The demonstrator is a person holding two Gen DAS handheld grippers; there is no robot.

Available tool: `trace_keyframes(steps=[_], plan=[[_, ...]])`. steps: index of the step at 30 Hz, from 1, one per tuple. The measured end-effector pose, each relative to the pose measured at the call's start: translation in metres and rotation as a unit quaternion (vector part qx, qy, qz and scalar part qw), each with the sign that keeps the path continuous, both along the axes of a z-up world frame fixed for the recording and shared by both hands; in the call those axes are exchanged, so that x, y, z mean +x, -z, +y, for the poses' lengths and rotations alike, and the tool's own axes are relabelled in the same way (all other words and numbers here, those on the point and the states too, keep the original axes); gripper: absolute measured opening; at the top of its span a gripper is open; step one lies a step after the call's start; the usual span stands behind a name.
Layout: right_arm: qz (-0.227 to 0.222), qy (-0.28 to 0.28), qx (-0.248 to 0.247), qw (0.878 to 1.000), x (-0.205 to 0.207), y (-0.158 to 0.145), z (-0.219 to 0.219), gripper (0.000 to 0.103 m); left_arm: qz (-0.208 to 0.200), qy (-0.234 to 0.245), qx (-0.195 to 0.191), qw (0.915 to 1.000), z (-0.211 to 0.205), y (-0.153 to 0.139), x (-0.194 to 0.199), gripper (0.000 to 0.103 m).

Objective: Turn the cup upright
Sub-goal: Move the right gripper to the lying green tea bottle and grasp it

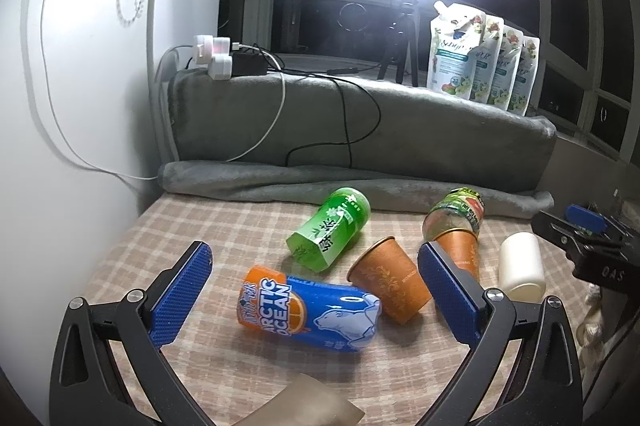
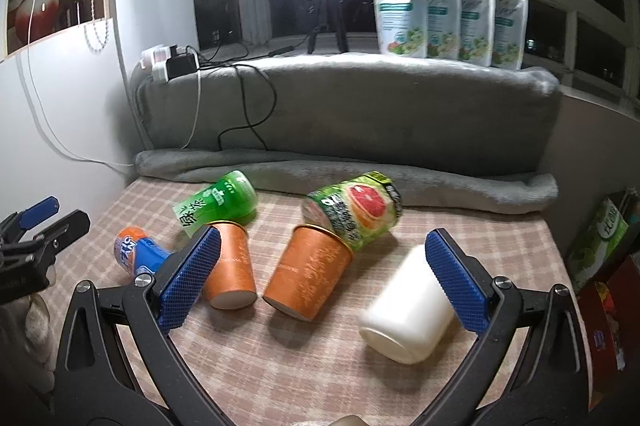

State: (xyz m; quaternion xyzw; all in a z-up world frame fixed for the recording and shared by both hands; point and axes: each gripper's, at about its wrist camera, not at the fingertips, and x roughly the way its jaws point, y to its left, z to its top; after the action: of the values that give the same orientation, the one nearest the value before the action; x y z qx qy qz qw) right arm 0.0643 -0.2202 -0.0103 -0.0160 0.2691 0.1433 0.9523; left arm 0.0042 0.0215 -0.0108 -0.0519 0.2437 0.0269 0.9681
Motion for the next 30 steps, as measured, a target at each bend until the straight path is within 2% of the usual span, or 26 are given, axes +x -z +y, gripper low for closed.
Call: trace_keyframes(steps=[5,10,14,17,21,23,25,26,30], plan=[[0.005,-0.030,-0.030,0.999,0.020,-0.003,0.020,0.103,0.008,-0.010,0.005,0.9999,0.011,0.002,0.000,0.102],[0.008,-0.085,-0.071,0.994,0.042,-0.008,0.042,0.103,0.019,-0.022,0.011,0.9995,0.025,0.008,-0.003,0.102],[0.008,-0.127,-0.107,0.986,0.062,-0.014,0.059,0.103,0.032,-0.028,0.016,0.9990,0.034,0.016,-0.007,0.102],[0.007,-0.171,-0.139,0.976,0.075,-0.014,0.075,0.103,0.040,-0.035,0.014,0.9985,0.040,0.020,-0.010,0.102],[0.007,-0.238,-0.207,0.949,0.089,-0.006,0.103,0.098,0.044,-0.048,0.006,0.9979,0.051,0.021,-0.013,0.102],[0.008,-0.272,-0.250,0.929,0.094,0.002,0.120,0.097,0.046,-0.052,0.004,0.9975,0.056,0.022,-0.015,0.102],[0.013,-0.301,-0.288,0.909,0.102,0.011,0.136,0.093,0.051,-0.056,0.003,0.9971,0.060,0.024,-0.016,0.102],[0.017,-0.311,-0.302,0.901,0.105,0.014,0.142,0.089,0.053,-0.058,0.003,0.9969,0.062,0.025,-0.017,0.102],[0.022,-0.362,-0.350,0.864,0.117,0.025,0.165,0.089,0.061,-0.068,-0.003,0.9958,0.070,0.027,-0.016,0.102]])
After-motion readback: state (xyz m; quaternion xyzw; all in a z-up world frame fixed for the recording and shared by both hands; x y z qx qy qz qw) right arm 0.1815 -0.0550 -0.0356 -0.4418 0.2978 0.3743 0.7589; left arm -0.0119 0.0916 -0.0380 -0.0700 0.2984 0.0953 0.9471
